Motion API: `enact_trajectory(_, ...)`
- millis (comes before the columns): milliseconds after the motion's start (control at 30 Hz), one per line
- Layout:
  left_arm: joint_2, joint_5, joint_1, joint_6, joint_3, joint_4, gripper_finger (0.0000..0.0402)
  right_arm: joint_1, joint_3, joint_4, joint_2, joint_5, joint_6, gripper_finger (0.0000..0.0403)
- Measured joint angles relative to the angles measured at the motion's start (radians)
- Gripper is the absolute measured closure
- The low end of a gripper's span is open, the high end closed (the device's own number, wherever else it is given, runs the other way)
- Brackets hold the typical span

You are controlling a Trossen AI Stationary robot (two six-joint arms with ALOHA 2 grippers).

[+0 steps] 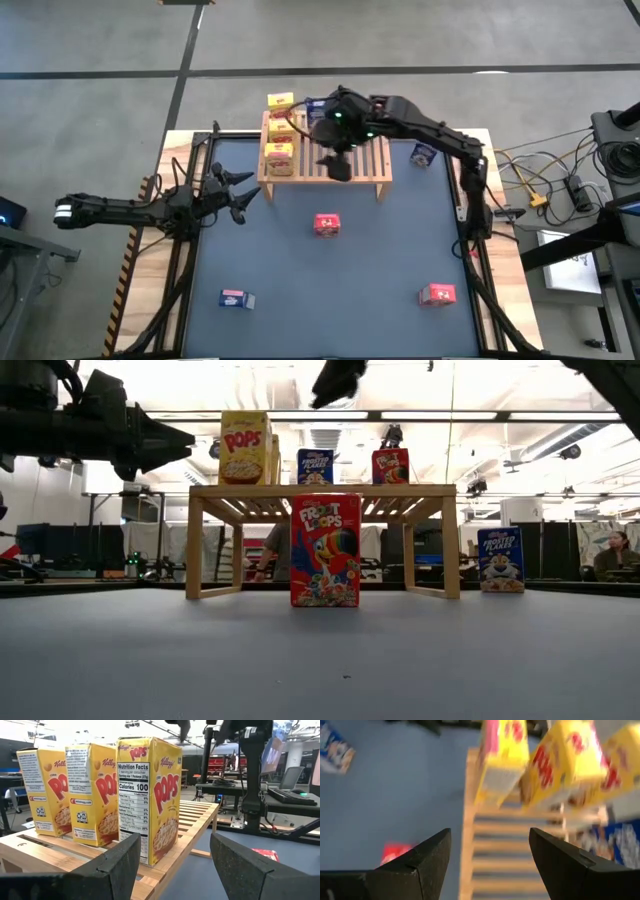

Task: Stack cereal on shelf
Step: Put the top blue cereal box on the shelf aligned with the other blue cereal box

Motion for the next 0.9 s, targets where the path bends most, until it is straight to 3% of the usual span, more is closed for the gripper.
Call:
enact_trajectory(233,0.0,0.0,0.0,-0.038,0.0,0.0,0.0178,0.03,-0.018,-0.227,-0.083,0.057,0.093,0.0145)
enact_trajectory(400,0.0,0.0,0.0,-0.042,0.0,0.0,0.0178,0.061,-0.105,-0.239,-0.188,0.065,0.144,0.0145)
enact_trajectory(733,0.0,0.0,0.0,-0.056,-0.001,-0.001,0.0178,0.091,-0.639,0.025,-0.564,0.172,0.246,0.0145)
enact_trajectory(900,0.0,0.001,0.0,-0.074,-0.001,-0.001,0.0178,0.091,-0.915,0.087,-0.778,0.397,0.344,0.0145)
